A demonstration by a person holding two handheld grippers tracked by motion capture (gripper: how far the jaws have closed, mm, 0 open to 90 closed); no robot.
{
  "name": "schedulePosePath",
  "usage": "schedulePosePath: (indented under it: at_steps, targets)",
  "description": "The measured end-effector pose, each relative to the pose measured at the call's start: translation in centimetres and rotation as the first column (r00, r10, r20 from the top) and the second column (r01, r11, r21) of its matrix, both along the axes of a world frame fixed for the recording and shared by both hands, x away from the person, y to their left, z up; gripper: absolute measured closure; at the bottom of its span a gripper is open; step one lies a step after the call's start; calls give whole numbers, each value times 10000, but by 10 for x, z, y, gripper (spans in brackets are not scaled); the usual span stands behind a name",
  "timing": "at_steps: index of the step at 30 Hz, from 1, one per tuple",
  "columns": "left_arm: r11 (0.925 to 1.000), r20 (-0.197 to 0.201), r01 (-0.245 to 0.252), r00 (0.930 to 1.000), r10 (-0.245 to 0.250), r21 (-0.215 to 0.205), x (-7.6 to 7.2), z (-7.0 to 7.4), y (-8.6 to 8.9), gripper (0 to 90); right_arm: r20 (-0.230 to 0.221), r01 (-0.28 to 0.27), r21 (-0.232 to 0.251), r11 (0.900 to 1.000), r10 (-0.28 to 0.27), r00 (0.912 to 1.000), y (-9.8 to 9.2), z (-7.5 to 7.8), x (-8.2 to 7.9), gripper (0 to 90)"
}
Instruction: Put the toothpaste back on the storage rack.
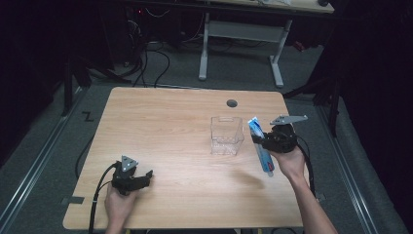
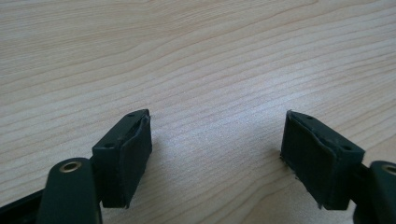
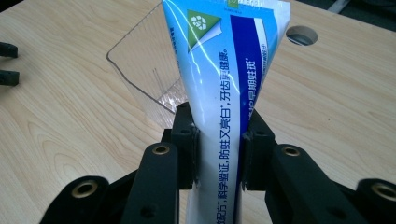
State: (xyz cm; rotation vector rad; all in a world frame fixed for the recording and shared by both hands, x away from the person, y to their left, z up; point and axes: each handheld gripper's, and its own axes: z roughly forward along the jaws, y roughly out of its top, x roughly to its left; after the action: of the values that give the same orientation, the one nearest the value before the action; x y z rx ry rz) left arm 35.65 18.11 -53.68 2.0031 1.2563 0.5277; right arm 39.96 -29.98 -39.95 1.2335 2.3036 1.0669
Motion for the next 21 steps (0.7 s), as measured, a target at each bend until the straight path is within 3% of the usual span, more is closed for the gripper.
schedulePosePath:
  at_steps: [21]
  targets:
    - [10000,3,1,10000,-1,-1,0,0,0,250,414,-431,634,9971,406,9983,10,19,2,718]
